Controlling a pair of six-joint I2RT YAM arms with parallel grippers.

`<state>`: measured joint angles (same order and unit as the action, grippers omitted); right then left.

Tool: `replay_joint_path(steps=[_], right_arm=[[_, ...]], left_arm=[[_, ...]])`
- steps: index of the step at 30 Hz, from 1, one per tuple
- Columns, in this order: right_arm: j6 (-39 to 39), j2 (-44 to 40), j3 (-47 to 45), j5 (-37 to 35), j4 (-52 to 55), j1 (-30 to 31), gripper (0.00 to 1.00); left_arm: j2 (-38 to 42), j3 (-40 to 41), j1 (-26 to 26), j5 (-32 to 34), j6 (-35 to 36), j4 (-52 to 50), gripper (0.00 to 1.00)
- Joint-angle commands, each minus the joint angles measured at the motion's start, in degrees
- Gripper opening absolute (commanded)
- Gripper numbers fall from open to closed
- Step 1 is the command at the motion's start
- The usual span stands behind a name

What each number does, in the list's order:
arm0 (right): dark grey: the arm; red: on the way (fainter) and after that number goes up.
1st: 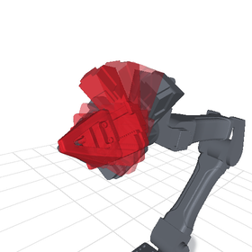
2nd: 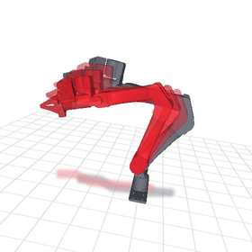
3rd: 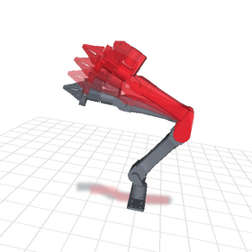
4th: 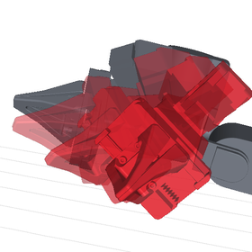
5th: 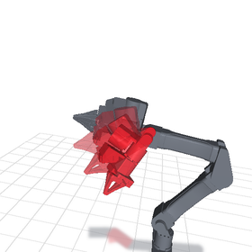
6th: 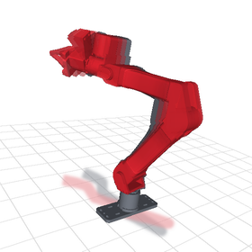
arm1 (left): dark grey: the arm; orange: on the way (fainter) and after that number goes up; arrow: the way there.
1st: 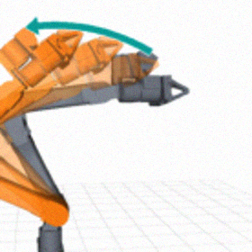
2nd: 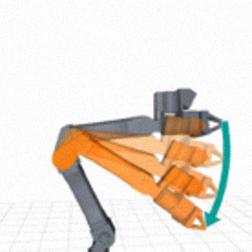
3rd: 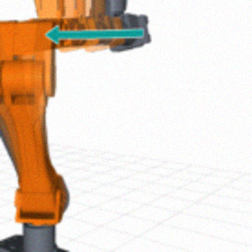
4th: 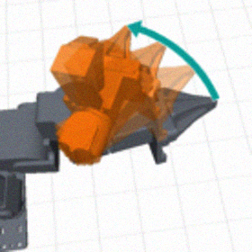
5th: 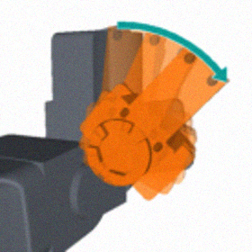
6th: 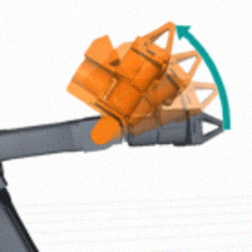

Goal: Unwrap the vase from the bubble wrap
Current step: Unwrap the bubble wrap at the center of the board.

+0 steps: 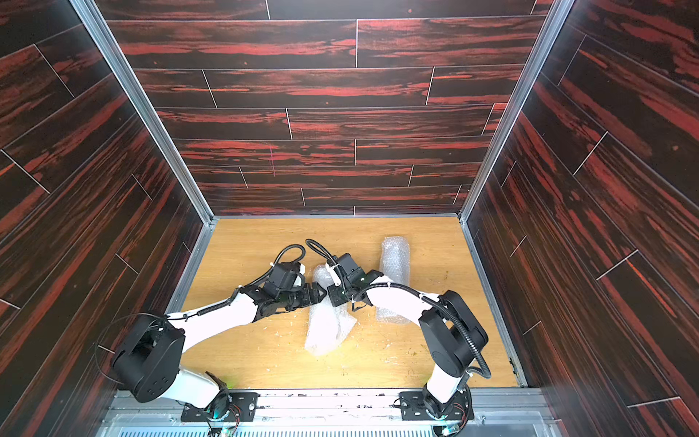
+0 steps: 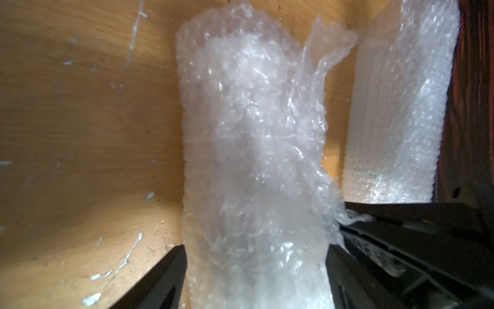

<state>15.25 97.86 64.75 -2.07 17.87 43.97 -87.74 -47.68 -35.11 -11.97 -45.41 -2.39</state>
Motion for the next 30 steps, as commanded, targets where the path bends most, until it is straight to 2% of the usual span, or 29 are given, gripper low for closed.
replay_joint_path(steps=[1, 3, 5, 10, 18, 30], right_arm=[[0.66, -1.35, -0.37, 0.85, -1.51, -0.27, 0.0], [0.86, -1.97, -0.58, 0.51, -1.65, -0.35, 0.0], [1.62, -3.01, -1.37, 1.65, -2.48, -1.05, 0.0], [6.54, -7.89, -7.01, 8.64, -8.57, -5.91, 0.0], [11.45, -10.92, -16.38, 11.1, -15.06, -12.02, 0.0], [11.08, -15.84, -21.18, -3.39, -16.09, -12.95, 0.0]], left_arm=[[-2.55, 1.79, -0.39, 0.42, -0.96, 1.41, 0.69], [-3.69, 2.45, -0.39, 0.93, -0.9, 1.6, 0.62], [-4.65, 3.2, -0.39, 1.57, -0.65, 1.45, 0.6], [-7.38, 4.41, -0.39, 3.79, 0.62, -0.51, 0.59], [-10.47, 4.97, -0.44, 5.59, 1.47, -1.12, 0.59], [-9.84, 2.44, -1.25, 9.93, 5.19, -7.57, 0.59]])
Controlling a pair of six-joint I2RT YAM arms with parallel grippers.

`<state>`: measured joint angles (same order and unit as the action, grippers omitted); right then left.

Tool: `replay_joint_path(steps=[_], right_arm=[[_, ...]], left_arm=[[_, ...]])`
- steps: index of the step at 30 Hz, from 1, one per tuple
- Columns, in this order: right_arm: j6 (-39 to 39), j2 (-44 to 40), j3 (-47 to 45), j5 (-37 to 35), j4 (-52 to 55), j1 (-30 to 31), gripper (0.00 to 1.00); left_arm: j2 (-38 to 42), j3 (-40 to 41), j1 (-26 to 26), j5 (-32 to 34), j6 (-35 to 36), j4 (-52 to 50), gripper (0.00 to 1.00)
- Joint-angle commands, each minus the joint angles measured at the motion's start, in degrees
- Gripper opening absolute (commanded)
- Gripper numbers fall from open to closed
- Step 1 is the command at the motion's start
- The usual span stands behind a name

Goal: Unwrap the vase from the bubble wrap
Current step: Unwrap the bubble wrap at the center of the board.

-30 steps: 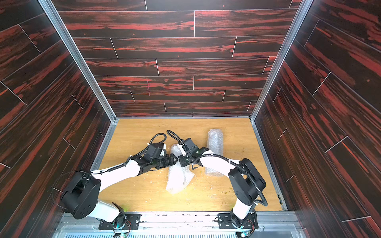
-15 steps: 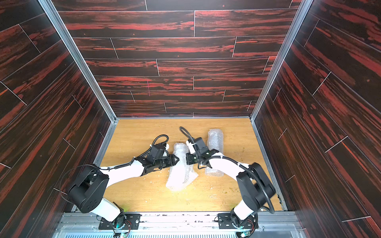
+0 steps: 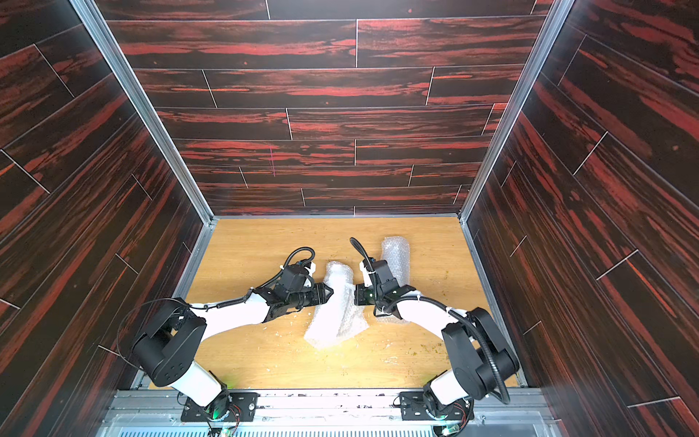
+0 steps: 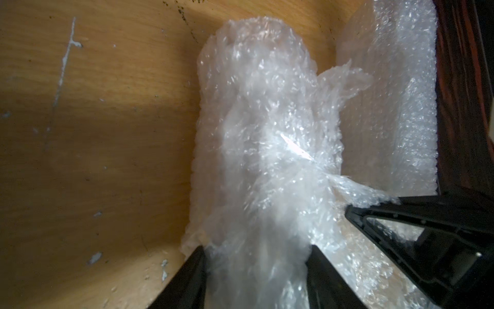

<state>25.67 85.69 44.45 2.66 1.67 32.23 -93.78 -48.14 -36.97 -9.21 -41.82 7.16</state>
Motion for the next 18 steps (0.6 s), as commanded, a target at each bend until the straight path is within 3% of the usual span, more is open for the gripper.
replay_joint_path(steps=[1, 4, 11, 18], right_arm=[[0.25, -3.89, -0.73, -8.56, 0.25, -1.2, 0.0], [-2.73, -4.45, -0.01, -9.71, -0.11, 0.32, 0.07], [-10.05, -7.33, 3.18, -13.45, 1.18, 3.83, 0.62], [-16.17, -2.9, 8.41, -11.9, 2.01, 6.45, 0.64]], left_arm=[[-3.7, 2.61, 0.38, 7.79, 1.9, -17.9, 0.59], [-3.43, 1.06, -0.43, 9.05, 3.05, -20.08, 0.59], [-2.39, -0.9, -1.3, 8.14, 3.19, -21.03, 0.58], [-2.02, -1.29, -1.6, 7.11, 3.07, -20.63, 0.58]])
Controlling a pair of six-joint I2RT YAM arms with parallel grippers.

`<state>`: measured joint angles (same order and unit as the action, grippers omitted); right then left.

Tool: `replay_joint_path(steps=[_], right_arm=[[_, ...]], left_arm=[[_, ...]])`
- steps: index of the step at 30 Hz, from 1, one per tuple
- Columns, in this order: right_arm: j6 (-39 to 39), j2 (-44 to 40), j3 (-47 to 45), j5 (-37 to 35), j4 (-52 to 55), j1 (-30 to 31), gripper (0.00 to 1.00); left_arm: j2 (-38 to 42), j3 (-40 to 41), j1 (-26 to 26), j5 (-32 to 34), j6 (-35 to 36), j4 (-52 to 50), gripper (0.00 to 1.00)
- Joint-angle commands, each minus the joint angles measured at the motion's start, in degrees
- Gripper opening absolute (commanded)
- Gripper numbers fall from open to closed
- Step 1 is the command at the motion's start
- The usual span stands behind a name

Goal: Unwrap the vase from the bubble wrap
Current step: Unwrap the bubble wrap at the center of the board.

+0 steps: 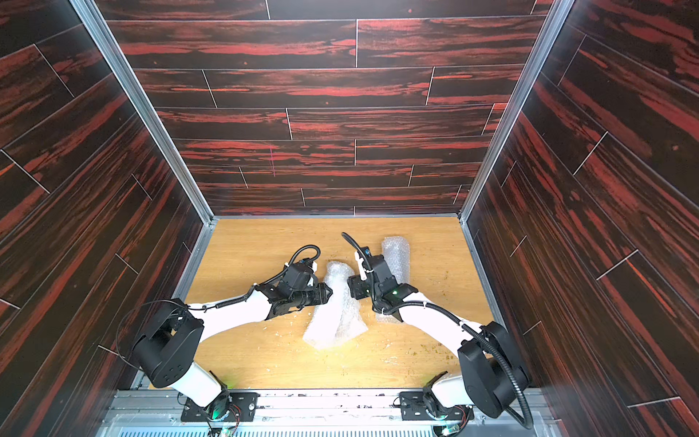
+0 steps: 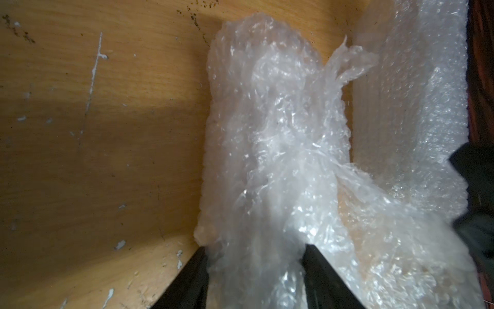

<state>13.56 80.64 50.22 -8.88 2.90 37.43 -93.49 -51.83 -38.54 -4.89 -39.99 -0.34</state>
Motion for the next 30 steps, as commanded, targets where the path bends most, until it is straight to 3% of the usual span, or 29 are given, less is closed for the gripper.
replay_joint_path(steps=[1, 9, 21, 26, 30], right_arm=[[-4.77, 3.15, 3.15, -0.2, 0.8, 1.73, 0.64], [-7.87, 7.68, 5.48, 3.25, 1.86, 2.16, 0.65], [-9.07, 13.32, 7.02, 0.49, 2.2, 2.22, 0.64], [-10.34, 16.72, 9.3, -2.11, 2.92, 2.24, 0.59], [-11.39, 17.85, 9.71, -4.01, 2.9, 2.22, 0.43]], left_arm=[[-2.26, 2.26, -0.06, 2.62, 1.19, -13.1, 0.58], [-1.7, 2.12, 0.0, 1.77, 0.56, -12.42, 0.57], [-1.53, 2.84, -0.09, 0.75, 0.01, -11.09, 0.57], [-1.14, 2.61, -0.04, 0.54, 0.03, -11.11, 0.56], [-0.99, 2.01, -0.04, 0.67, 0.31, -11.67, 0.56]])
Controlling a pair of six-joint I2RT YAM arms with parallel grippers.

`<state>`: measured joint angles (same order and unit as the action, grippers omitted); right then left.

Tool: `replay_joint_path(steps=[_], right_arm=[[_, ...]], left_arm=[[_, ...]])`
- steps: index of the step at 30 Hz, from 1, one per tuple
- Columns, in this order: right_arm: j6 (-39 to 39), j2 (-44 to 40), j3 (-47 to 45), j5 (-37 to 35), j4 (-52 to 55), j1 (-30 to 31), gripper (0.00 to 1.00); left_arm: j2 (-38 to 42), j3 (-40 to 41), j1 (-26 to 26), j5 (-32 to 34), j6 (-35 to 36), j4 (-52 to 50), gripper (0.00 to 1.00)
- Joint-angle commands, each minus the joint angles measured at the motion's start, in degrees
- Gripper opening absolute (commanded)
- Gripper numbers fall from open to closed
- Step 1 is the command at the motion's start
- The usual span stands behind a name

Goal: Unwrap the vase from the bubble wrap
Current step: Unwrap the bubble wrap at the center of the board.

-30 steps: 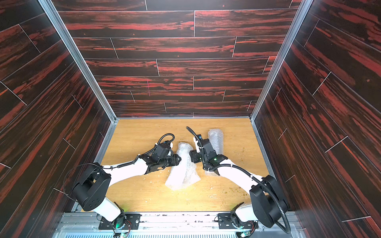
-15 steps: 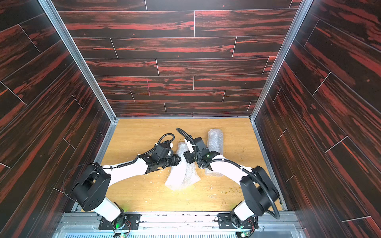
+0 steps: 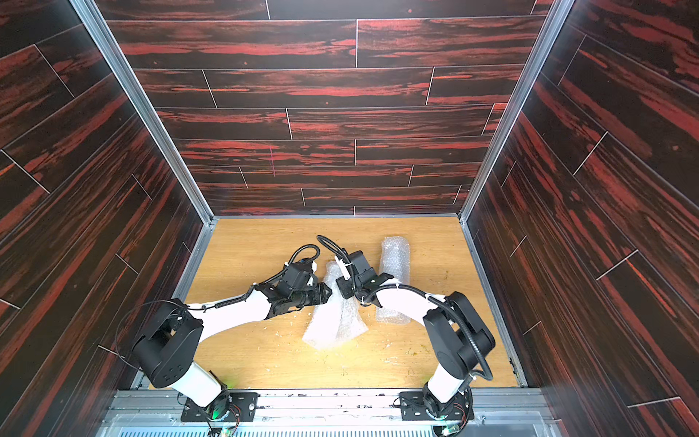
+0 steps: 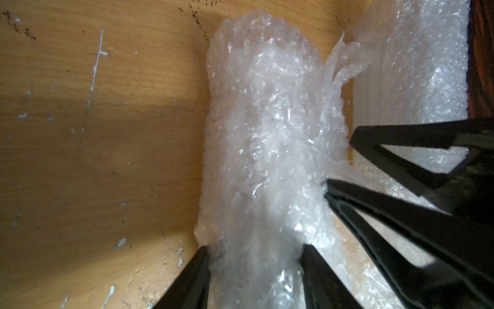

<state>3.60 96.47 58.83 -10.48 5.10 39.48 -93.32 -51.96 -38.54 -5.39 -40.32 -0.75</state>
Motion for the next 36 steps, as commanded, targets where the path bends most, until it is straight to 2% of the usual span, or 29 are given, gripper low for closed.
replay_joint_path(steps=[1, 4, 7, 13, 18, 22, 27, 31, 36], right_arm=[[-1.48, 2.05, 1.11, -2.64, 0.72, 0.21, 0.36], [-1.1, 2.01, 1.45, -4.08, 0.87, 0.27, 0.22], [0.15, 1.39, 2.02, -5.36, 0.84, 0.46, 0.13], [5.8, -1.77, 2.25, -5.19, -1.16, 0.35, 0.01], [11.38, -3.09, 2.22, -5.23, -2.94, -0.61, 0.0], [16.02, -5.73, -1.56, -2.51, -9.64, -1.82, 0.0], [21.01, -8.43, -7.13, 5.9, -22.14, -3.71, 0.0], [20.65, -8.18, -6.61, 4.55, -21.54, -3.95, 0.0], [26.07, -9.58, -9.24, 3.94, -23.68, -6.14, 0.0]], left_arm=[[-1.16, 2.05, -0.05, 1.25, 0.68, -11.28, 0.56], [-1.42, 2.02, -0.13, 1.76, 0.94, -11.58, 0.56], [-1.93, 1.91, -0.09, 2.52, 1.39, -12.15, 0.56], [-3.27, 1.77, -0.21, 4.53, 2.6, -13.36, 0.55], [-3.54, 2.7, -0.48, 5.55, 3.03, -13.65, 0.55], [-3.71, 3.29, -0.69, 6.24, 3.23, -13.75, 0.55], [-3.87, 3.88, -0.83, 6.57, 3.4, -13.66, 0.55], [-3.24, 4.34, -0.83, 6.9, 3.58, -13.98, 0.55], [-3.01, 5.01, -0.83, 7.23, 3.84, -14.2, 0.55]])
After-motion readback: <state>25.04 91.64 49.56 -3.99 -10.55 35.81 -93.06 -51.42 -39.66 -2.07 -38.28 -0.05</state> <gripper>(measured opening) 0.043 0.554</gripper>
